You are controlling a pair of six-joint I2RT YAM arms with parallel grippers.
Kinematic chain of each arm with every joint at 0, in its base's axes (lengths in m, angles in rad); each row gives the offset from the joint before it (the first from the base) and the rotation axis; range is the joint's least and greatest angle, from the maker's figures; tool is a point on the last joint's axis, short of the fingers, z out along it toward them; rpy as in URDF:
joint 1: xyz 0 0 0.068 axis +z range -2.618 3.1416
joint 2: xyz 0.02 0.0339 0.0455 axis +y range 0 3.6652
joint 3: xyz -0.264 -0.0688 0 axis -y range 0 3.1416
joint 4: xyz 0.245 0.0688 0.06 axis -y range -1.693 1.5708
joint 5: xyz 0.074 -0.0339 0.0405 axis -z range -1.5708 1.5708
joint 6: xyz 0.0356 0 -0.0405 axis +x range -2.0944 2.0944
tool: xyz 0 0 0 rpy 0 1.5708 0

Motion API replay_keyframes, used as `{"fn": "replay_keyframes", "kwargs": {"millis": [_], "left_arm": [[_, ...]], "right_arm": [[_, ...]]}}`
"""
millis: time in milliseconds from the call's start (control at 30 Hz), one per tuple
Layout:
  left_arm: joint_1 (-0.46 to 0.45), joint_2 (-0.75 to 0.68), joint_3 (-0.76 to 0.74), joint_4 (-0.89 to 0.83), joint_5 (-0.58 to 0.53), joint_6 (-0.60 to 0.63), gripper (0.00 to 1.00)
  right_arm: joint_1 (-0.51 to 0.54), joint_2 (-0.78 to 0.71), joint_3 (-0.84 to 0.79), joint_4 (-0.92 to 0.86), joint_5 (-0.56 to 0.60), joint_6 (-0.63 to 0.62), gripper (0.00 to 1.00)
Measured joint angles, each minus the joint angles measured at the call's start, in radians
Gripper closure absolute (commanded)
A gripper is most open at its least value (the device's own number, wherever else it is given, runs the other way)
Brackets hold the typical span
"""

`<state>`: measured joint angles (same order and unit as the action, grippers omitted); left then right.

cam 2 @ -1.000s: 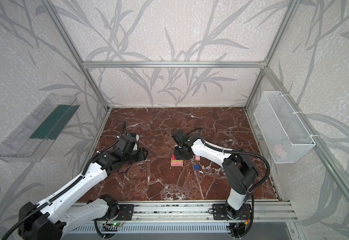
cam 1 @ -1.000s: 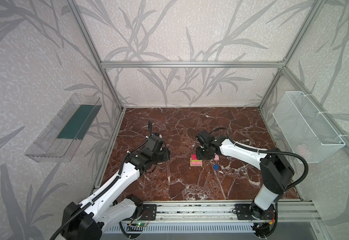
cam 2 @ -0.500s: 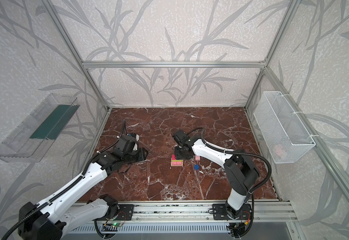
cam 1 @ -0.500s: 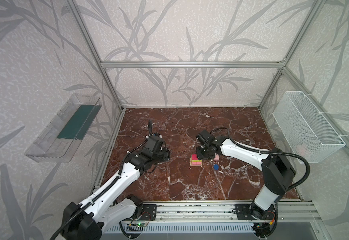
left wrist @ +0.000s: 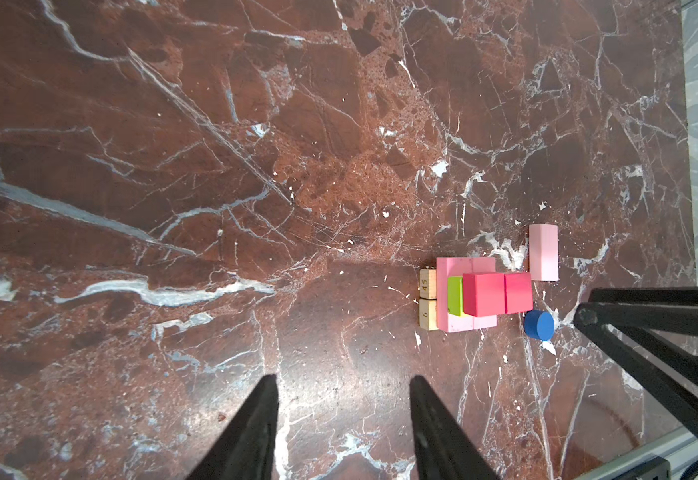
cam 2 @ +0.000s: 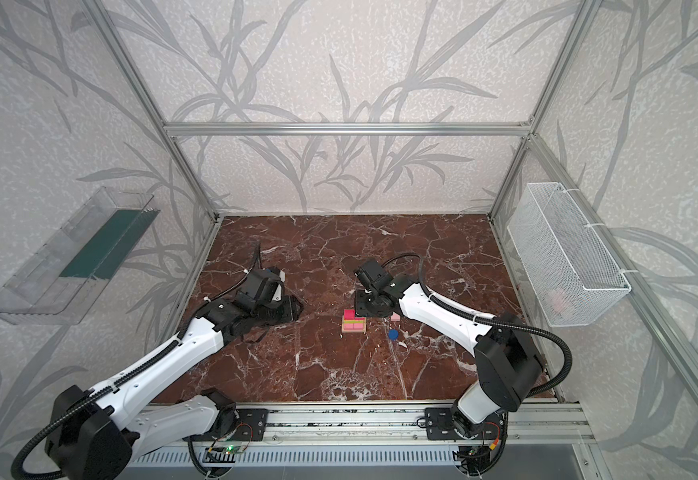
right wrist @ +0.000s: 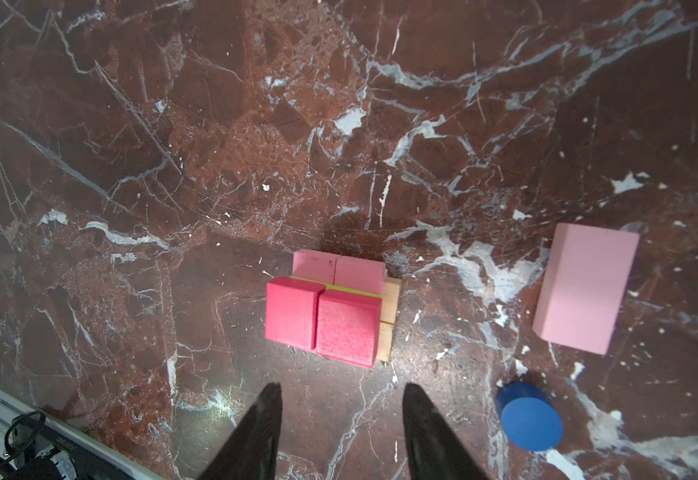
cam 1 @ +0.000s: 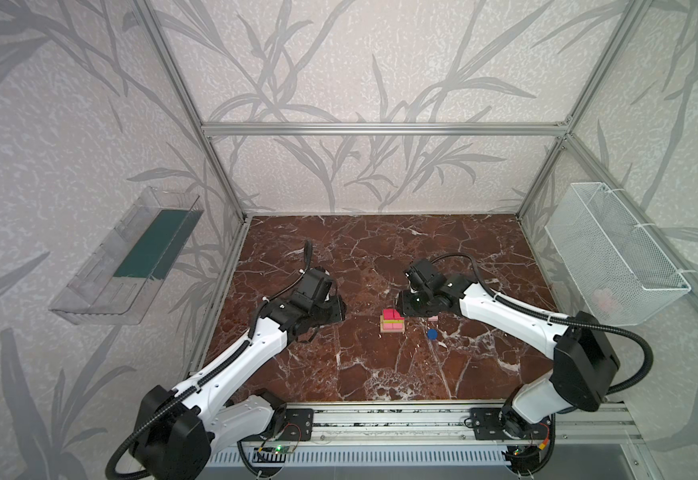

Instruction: Build the wood block tower

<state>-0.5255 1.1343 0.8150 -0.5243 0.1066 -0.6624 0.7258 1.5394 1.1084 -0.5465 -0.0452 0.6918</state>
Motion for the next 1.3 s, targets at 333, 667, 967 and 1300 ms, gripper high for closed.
{"fn": "replay_keyframes", "kwargs": {"millis": [333,667,967,1300], "left_arm": [[-0.067,0.145,0.079,0.052,0.036,-0.012,0.5],[-0.078,0.262,0.135,0.093,0.094,-0.035,0.55],[-0.103,0.337,0.173,0.123,0.132,-0.053,0.58],[-0.132,0.426,0.227,0.136,0.159,-0.056,0.63]], "right_arm": [[-0.049,-0.042,-0.122,0.114,-0.054,0.0,0.53],[-0.081,-0.042,-0.171,0.212,-0.126,-0.002,0.55],[-0.087,-0.037,-0.193,0.266,-0.173,0.0,0.56],[-0.089,-0.027,-0.215,0.302,-0.195,0.001,0.57]]}}
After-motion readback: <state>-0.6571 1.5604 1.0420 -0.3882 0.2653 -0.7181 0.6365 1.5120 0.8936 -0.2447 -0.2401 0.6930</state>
